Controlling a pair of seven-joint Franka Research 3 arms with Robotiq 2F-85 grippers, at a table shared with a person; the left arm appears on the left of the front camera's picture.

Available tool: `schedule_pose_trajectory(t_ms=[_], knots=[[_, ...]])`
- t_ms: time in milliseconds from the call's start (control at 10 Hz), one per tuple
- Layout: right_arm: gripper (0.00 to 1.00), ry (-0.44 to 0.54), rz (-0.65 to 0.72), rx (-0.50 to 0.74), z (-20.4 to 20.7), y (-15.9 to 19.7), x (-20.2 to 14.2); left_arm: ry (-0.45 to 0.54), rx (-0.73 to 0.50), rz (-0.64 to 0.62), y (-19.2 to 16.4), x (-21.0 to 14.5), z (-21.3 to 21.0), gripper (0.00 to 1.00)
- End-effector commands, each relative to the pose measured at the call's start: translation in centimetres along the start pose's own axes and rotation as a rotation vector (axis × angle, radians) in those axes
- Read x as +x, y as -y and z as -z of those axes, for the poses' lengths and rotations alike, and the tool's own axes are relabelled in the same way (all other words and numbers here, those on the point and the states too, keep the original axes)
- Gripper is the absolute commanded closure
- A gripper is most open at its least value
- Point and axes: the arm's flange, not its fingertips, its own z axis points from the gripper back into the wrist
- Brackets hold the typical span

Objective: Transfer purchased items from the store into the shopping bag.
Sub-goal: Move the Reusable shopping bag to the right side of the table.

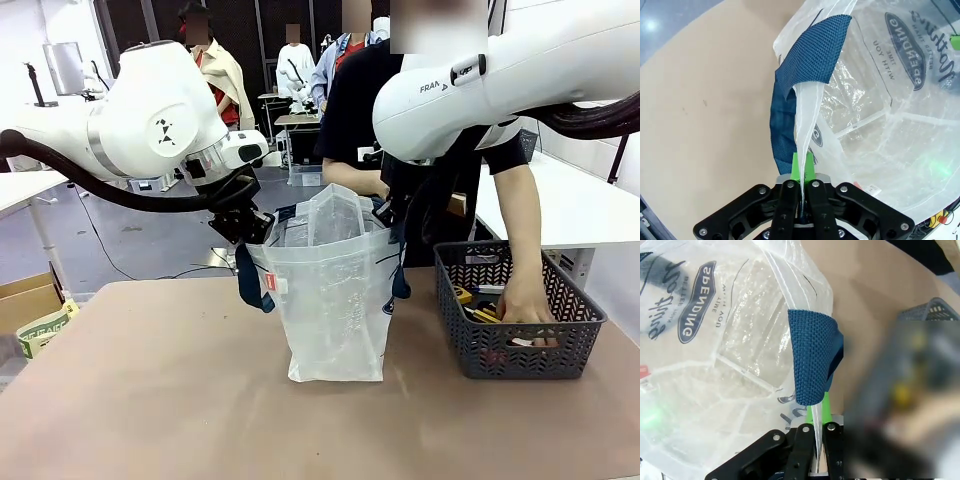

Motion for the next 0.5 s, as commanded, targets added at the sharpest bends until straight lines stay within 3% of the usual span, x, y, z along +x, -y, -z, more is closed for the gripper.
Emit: schedule_pose_trajectory(t_ms=[0, 400], knots=[[1.0, -0.005, -0.001, 0.0, 0.1, 0.03, 0.03, 0.0, 0.002, -0.01, 0.06, -0.13, -0.08, 1.0], [1.0, -0.005, -0.001, 0.0, 0.1, 0.03, 0.03, 0.0, 0.002, -0.01, 0.06, -0.13, -0.08, 1.0]])
